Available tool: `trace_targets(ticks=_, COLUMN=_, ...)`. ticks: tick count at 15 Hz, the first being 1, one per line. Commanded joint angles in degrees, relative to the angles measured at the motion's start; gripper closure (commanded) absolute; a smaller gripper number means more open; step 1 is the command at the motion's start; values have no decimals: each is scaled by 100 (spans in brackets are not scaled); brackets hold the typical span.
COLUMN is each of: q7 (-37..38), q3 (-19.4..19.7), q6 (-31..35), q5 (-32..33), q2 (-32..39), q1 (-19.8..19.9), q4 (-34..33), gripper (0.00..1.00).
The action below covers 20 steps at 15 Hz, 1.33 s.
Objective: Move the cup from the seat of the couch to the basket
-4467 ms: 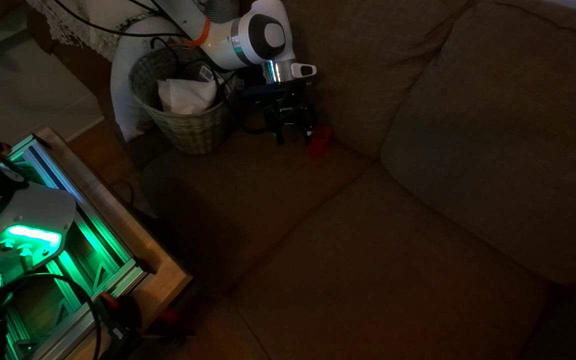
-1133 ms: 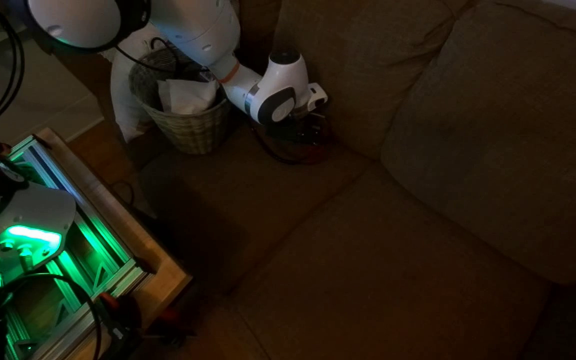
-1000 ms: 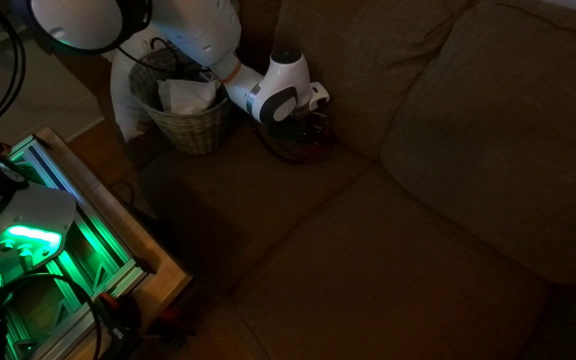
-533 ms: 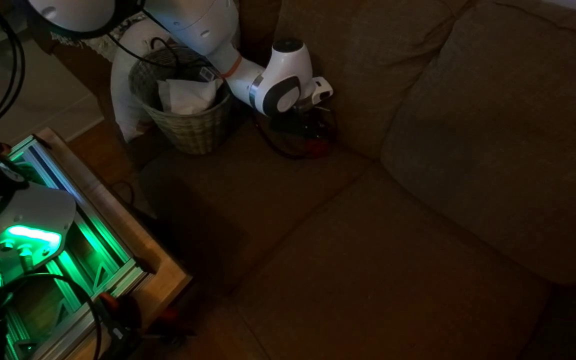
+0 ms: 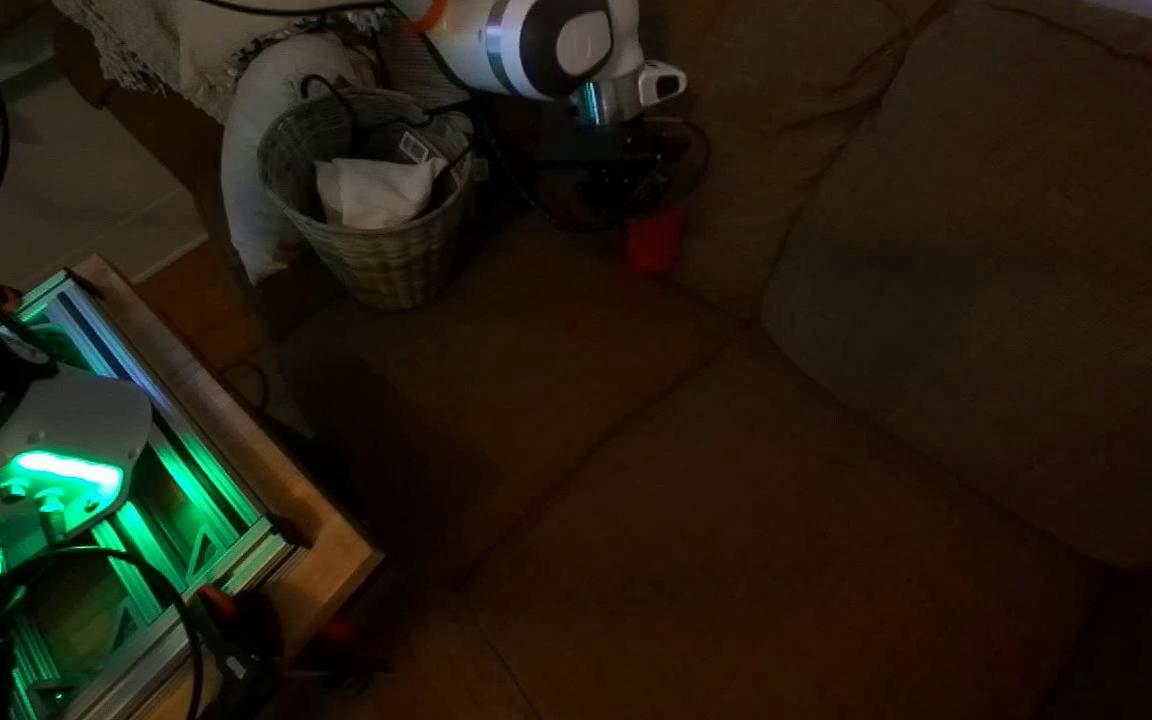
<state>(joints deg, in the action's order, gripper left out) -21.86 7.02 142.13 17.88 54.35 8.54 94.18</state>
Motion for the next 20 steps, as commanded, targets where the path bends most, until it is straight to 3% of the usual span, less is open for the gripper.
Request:
trace_targets(ticks=1, q7=-259, q3=100, q6=-755, q5=410, q2=-1257, q1=-245, q4=730, gripper=99)
trace_targets(ticks=9, q7=-850, q3=-634, q6=-631, q5=1033, q2=-3527, q1=-717, q4=2804, gripper=99)
trace_targets(ticks=10, q7=-803, q3=-602, q6=-829, q5=836, q2=-2937, q1=-623, q4=2025, gripper=96)
trace_targets(ticks=13, q7=-802, q3=-697, q6=-823, q5=903, q2=-3392, q1=-771, q4=2567, gripper=96)
trace_targets(ticks=14, q7=-1277, q3=-965, q6=-507, q5=315, q2=-3179, q1=-584, q4=2815, gripper=99)
trace_targets(ticks=17, q7=-1749, q3=-1440, q6=18, q5=-341, q2=-3304, q1=-636, q4=3542, gripper=99)
trace_targets(ticks=20, q7=-2599, q3=-2077, q6=505, q5=-1128, q2=-3528, q1=-450, q4=4224, gripper=99)
